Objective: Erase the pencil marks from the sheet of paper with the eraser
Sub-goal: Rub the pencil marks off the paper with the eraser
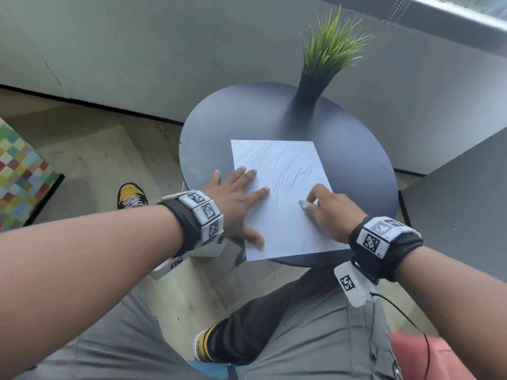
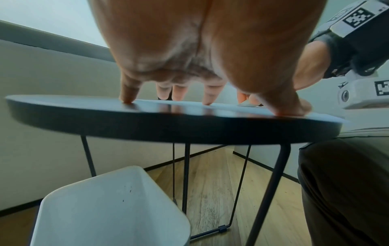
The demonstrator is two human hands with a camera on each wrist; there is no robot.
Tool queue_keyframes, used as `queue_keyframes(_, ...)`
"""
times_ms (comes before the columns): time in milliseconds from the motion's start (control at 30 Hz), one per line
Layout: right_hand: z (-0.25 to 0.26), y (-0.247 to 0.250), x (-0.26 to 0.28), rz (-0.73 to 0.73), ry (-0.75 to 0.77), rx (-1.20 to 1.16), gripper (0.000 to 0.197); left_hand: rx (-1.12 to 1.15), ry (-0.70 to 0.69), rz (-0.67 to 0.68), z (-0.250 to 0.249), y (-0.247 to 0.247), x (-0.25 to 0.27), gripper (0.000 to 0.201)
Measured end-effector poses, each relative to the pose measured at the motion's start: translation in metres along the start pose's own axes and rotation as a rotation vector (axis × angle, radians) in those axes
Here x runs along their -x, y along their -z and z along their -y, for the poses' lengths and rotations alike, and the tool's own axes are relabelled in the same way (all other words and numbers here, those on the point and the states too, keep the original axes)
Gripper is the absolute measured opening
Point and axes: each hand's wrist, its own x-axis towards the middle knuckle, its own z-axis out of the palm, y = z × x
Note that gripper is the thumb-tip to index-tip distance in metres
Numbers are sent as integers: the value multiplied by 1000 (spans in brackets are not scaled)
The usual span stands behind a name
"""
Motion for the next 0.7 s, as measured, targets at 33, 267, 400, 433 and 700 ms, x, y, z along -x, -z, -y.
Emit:
queue_keyframes(33,0,0,0,1,-7,-13,27,16,22,-42,2,-4,3,122)
queue_keyframes(267,55,-21,27,116,224,52,24,-2,21,-33,5,-14,8,130)
queue_keyframes(400,63,-15,11,108,300,92,24,-14,4,-17,7,-14,8,132)
queue_keyframes(433,58,-8,1,68,231,58,25,-16,4,-19,8,-14,8,132)
queue_keyframes(700,61,-13,8,189,436,174,15,-31,-3,-20,8,-13,7,131)
